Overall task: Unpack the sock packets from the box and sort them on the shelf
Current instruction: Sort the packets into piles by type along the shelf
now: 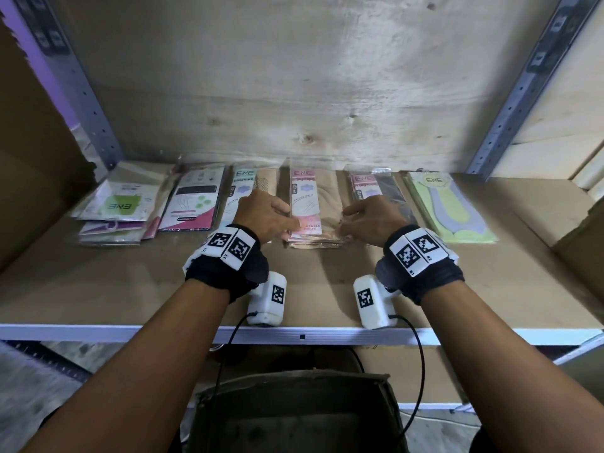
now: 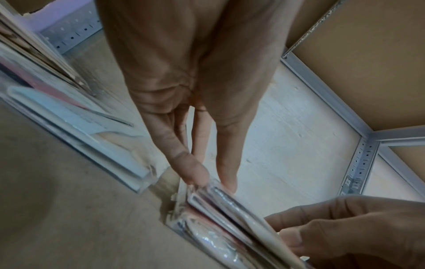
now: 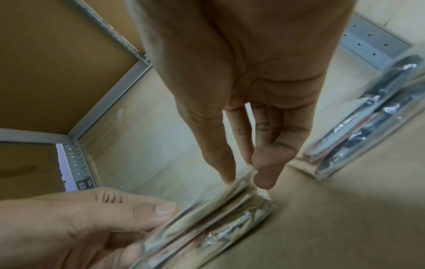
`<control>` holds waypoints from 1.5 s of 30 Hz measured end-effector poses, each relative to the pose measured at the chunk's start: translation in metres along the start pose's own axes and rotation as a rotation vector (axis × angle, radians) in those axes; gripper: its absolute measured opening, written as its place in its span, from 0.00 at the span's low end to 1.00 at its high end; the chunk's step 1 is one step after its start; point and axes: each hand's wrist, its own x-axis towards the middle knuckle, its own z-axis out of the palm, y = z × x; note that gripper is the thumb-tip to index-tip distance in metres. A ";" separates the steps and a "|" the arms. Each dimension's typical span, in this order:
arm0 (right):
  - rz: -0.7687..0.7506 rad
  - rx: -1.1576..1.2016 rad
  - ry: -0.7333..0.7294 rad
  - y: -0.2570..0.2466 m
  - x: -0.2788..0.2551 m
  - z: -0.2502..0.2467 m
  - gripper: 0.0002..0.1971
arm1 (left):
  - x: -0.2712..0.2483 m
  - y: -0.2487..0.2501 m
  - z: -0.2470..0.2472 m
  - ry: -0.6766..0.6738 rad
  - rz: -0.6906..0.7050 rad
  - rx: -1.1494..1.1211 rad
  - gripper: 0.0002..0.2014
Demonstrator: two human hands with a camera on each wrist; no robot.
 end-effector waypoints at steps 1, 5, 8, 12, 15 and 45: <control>-0.006 0.005 -0.006 -0.001 0.001 0.000 0.25 | 0.000 0.000 0.000 -0.001 -0.005 -0.008 0.23; -0.002 0.002 -0.012 -0.001 0.003 0.001 0.25 | 0.001 -0.001 0.000 -0.007 -0.020 0.010 0.23; -0.001 0.005 -0.012 -0.001 0.003 0.002 0.25 | 0.002 -0.002 -0.001 -0.009 -0.018 0.032 0.22; 0.001 0.034 -0.022 -0.001 0.003 0.001 0.25 | 0.004 -0.003 -0.001 -0.004 -0.020 0.051 0.22; 0.010 0.039 -0.019 0.000 0.004 0.001 0.24 | 0.005 -0.002 -0.001 -0.006 -0.014 0.080 0.22; -0.193 0.280 -0.265 -0.153 0.015 0.077 0.06 | -0.023 -0.048 -0.186 0.460 -0.009 0.188 0.09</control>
